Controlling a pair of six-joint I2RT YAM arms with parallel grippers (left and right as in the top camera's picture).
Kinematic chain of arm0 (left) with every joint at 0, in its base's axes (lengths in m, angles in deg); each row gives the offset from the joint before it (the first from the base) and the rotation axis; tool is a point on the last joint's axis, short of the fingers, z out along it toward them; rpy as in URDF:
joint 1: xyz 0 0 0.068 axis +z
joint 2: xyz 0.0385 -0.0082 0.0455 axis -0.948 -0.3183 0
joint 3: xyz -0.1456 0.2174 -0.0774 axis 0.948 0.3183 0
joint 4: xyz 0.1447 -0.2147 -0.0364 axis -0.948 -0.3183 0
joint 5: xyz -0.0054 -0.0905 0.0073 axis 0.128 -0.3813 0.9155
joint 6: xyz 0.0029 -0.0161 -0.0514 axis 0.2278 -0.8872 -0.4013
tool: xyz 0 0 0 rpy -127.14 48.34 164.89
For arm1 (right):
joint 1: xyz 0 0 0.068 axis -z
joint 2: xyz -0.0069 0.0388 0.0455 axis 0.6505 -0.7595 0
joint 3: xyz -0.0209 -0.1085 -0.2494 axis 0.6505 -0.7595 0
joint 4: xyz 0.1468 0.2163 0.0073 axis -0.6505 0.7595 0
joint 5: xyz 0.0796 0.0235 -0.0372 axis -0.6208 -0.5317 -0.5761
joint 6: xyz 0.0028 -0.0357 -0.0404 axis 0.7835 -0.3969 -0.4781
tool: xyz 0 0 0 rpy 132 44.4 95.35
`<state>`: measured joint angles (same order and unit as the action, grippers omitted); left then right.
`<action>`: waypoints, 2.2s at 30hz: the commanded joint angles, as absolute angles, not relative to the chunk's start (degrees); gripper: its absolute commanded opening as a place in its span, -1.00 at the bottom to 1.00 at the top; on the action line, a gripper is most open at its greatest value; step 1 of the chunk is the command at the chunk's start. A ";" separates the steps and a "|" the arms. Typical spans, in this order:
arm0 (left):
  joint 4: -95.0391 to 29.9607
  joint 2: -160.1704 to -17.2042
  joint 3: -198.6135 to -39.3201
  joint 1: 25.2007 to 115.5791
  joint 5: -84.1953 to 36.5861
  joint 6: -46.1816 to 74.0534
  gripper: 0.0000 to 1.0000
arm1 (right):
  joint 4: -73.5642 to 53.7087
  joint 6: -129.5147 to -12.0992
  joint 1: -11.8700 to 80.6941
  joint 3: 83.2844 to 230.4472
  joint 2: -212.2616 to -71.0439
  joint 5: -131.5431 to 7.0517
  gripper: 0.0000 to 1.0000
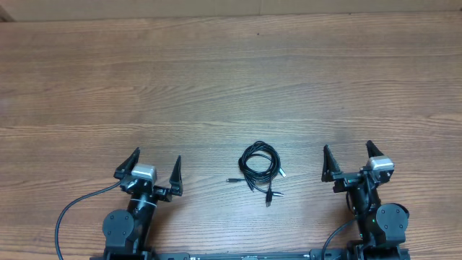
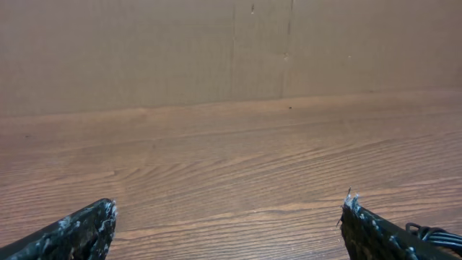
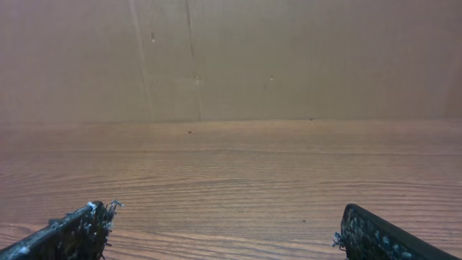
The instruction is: Untangle cables
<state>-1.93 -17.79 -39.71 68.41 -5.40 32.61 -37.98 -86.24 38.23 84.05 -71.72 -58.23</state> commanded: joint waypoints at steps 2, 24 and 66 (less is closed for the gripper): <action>-1.95 -17.31 -39.36 68.04 -5.18 33.71 0.99 | -38.18 -86.50 38.01 83.44 -71.04 -57.73 1.00; -1.95 -17.31 -39.36 68.04 -5.18 33.71 0.99 | -38.18 -86.50 38.01 83.44 -71.04 -57.73 1.00; -7.35 -17.97 -52.17 68.04 -4.96 29.79 0.99 | -38.18 -86.50 38.01 83.44 -71.04 -57.73 1.00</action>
